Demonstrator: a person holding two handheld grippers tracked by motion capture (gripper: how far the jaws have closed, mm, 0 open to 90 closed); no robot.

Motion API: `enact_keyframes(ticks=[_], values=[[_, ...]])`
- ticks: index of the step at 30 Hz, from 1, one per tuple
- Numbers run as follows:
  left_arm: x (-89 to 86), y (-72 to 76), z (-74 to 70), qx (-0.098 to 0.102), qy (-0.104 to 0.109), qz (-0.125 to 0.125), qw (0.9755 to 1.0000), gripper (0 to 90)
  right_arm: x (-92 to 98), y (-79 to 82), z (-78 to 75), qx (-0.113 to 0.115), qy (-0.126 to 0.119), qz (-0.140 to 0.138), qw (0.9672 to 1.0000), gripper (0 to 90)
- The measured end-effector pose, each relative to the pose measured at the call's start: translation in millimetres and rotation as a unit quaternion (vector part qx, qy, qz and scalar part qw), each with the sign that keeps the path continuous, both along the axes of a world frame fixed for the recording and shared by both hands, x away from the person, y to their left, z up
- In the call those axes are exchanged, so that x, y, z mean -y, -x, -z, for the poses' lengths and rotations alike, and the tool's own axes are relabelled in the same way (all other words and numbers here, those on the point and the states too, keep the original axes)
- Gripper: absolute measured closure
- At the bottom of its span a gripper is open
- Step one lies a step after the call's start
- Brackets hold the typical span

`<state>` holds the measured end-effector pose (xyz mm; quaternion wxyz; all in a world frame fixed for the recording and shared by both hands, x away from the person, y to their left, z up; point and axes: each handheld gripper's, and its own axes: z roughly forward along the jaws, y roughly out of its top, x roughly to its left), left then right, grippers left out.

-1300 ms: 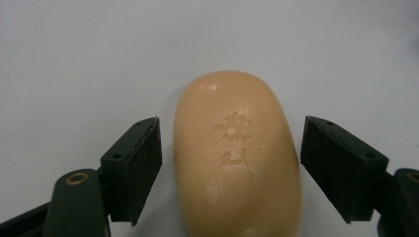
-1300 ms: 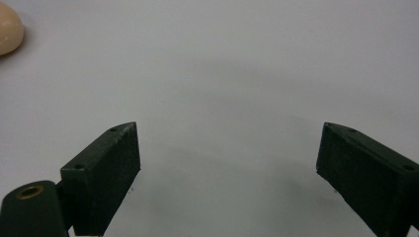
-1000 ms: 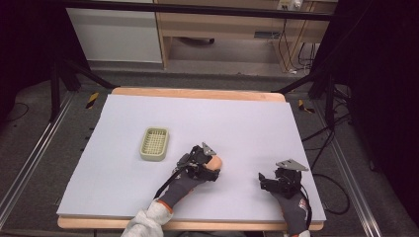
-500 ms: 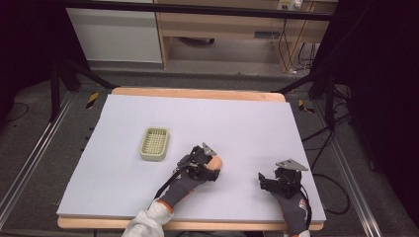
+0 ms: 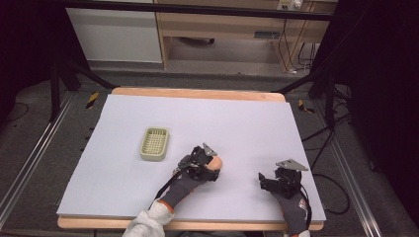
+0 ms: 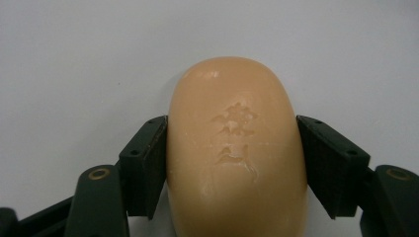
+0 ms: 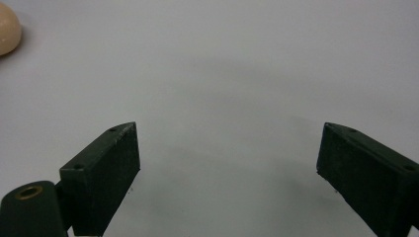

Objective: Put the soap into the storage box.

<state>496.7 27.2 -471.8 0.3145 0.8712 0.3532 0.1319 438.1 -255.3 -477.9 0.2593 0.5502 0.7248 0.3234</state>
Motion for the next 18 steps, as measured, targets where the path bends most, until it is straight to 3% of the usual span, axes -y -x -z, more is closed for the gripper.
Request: enact_keyframes(ticks=[5, 10, 18], values=[[-2.6, 2.9, -5.6, 0.002, 0.006, 0.003, 1.0, 31.3, 0.0, 0.1, 0.0, 0.0, -0.001, 0.001, 1.0, 9.7], [-11.7, 8.2, -19.9, 0.011, 0.018, 0.008, 0.9997, 31.4, 0.6, 0.0, 0.1, 0.001, 0.001, -0.001, 1.0, 9.7], [-25.0, 13.8, -35.7, 0.021, 0.02, 0.009, 0.9996, 31.4, 0.7, -0.1, 0.2, 0.0, 0.001, 0.002, 1.0, 9.7]])
